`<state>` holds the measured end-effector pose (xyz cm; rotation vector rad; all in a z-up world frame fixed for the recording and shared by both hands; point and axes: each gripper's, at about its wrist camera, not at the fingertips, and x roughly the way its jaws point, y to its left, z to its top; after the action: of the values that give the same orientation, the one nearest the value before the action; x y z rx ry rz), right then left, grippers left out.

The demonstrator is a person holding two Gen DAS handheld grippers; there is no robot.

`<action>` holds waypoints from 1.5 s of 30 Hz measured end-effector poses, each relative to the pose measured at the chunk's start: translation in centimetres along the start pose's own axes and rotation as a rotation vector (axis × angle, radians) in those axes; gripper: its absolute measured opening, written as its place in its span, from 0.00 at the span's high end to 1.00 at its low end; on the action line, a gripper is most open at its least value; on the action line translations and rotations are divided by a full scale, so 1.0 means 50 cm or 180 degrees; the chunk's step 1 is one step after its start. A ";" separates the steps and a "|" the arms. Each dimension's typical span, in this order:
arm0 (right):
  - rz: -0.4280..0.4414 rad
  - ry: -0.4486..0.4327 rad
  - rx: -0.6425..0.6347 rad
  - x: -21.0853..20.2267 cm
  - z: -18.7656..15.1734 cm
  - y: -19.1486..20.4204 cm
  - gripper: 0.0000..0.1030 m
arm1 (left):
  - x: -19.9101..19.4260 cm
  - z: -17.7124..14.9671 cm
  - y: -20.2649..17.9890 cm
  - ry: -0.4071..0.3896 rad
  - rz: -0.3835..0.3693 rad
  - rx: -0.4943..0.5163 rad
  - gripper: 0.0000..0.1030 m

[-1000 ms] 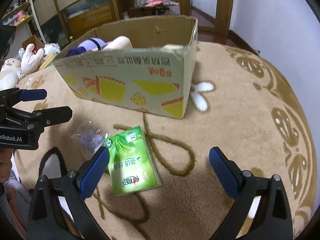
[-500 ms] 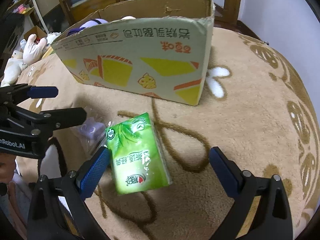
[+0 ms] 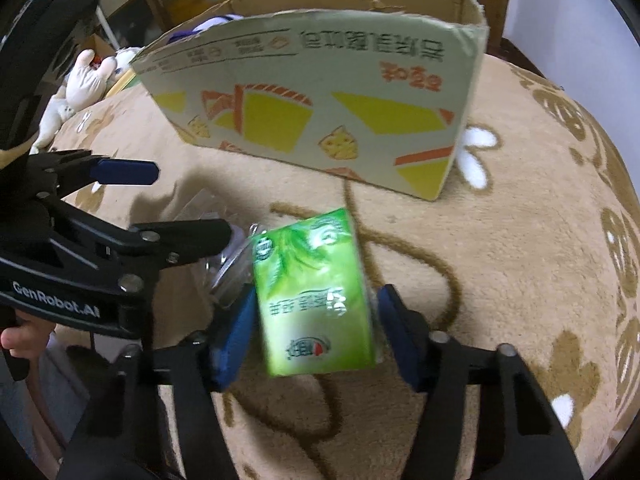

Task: Organize soft objects
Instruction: 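Close left tool on clear bag while right tool grasps green tissue pack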

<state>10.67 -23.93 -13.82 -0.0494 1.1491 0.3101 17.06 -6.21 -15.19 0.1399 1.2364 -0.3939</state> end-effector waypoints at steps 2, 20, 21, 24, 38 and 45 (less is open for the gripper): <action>-0.0014 -0.0002 -0.0014 0.000 0.000 0.003 0.42 | 0.010 -0.001 -0.011 0.0037 -0.0021 0.0030 0.02; -0.0150 0.0027 0.0030 -0.003 -0.012 -0.018 0.42 | 0.077 -0.017 -0.015 0.0334 -0.0193 -0.0080 0.02; -0.0155 0.0033 0.0024 -0.002 -0.011 -0.019 0.42 | 0.077 -0.019 -0.002 0.0348 -0.0166 -0.0102 0.04; -0.0207 0.0074 -0.0025 0.006 -0.009 -0.017 0.43 | 0.085 -0.028 -0.002 0.0366 -0.0003 -0.0026 0.11; -0.0241 0.0056 -0.0032 0.007 -0.010 -0.009 0.44 | 0.085 -0.017 0.016 0.0266 0.0030 -0.0100 0.30; -0.0211 0.0059 -0.0002 0.008 -0.009 -0.014 0.43 | 0.082 -0.003 0.000 0.0232 0.0120 -0.0017 0.26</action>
<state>10.60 -24.62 -14.47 -0.0910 1.1632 0.2517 18.05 -7.08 -19.10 0.1740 1.3046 -0.3552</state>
